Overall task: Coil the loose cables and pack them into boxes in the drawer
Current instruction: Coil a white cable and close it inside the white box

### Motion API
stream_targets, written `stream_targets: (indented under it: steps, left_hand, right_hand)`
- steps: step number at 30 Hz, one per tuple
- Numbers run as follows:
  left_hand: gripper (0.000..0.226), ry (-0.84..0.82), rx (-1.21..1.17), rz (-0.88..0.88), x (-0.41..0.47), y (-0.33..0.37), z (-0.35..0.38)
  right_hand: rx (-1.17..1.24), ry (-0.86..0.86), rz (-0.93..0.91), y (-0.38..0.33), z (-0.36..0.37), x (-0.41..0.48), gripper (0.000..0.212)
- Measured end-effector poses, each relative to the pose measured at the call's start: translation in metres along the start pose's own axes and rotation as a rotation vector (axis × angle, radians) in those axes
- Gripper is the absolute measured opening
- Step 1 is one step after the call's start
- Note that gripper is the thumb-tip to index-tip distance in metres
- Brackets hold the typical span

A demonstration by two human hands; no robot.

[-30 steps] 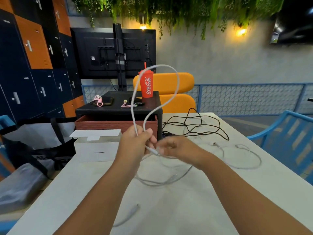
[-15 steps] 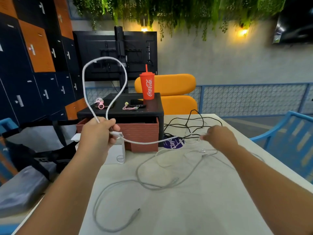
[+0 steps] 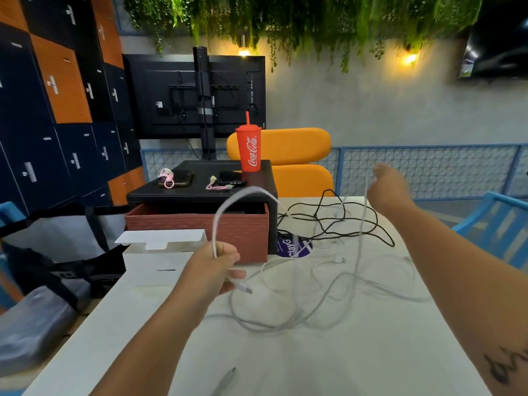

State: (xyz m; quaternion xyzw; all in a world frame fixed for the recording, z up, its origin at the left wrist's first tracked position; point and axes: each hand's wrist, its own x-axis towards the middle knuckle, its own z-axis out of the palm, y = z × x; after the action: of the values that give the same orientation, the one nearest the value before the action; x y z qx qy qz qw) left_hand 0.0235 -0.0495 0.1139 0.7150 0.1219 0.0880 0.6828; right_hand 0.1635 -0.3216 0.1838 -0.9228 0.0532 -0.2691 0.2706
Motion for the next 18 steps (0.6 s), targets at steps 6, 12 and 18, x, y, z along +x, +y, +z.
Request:
stream_targets:
  steps: [6,12,18]
  left_hand:
    - [0.025,-0.051,-0.031,0.023,-0.005,-0.007,0.006]
    - [0.026,-0.086,-0.121,0.074,0.000,-0.007,0.020]
    - [0.024,-0.060,-0.355,0.133,0.005,-0.002,0.013]
  right_hand:
    - [0.133,-0.184,0.199,0.018,0.028,-0.015,0.046]
    - [0.662,-0.650,-0.031,-0.032,0.061,-0.095,0.036]
    - [0.854,-0.803,0.081,-0.038,0.072,-0.103,0.023]
